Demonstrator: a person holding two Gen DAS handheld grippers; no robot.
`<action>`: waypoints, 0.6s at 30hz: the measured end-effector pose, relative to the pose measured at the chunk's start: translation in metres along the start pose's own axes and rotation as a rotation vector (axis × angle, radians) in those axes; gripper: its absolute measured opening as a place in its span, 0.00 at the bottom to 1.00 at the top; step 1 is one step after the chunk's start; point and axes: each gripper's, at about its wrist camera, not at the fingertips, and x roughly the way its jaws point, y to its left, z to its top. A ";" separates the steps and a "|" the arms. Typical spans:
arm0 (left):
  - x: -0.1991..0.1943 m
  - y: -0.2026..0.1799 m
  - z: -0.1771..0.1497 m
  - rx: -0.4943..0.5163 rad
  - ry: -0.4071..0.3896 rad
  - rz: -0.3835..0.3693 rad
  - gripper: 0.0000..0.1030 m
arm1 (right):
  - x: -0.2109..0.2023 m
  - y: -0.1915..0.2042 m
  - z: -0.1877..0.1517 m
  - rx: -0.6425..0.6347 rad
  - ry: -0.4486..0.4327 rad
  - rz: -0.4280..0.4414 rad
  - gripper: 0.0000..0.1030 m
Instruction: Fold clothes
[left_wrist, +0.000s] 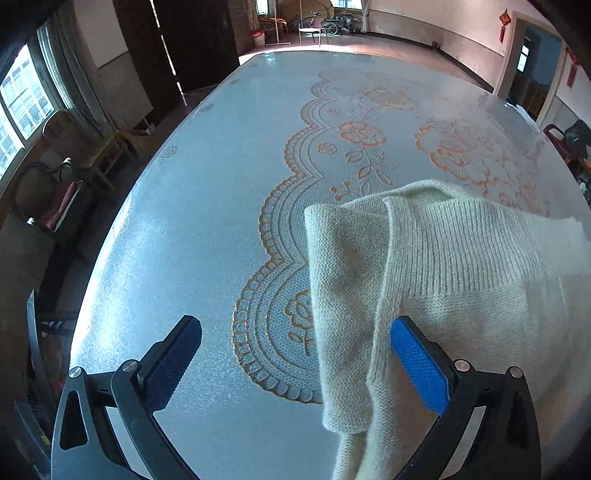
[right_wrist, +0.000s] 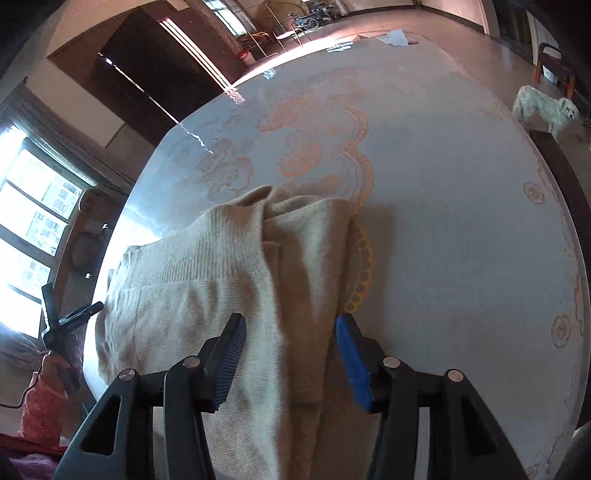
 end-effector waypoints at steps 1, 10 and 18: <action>0.002 0.002 0.003 0.010 0.012 -0.010 1.00 | 0.002 -0.009 0.002 0.023 0.019 0.001 0.56; 0.029 -0.003 0.008 -0.032 0.055 -0.185 1.00 | 0.036 -0.024 0.017 0.141 0.095 0.090 0.65; 0.035 -0.009 0.007 -0.040 0.081 -0.230 1.00 | 0.032 -0.009 0.009 0.114 0.125 0.133 0.67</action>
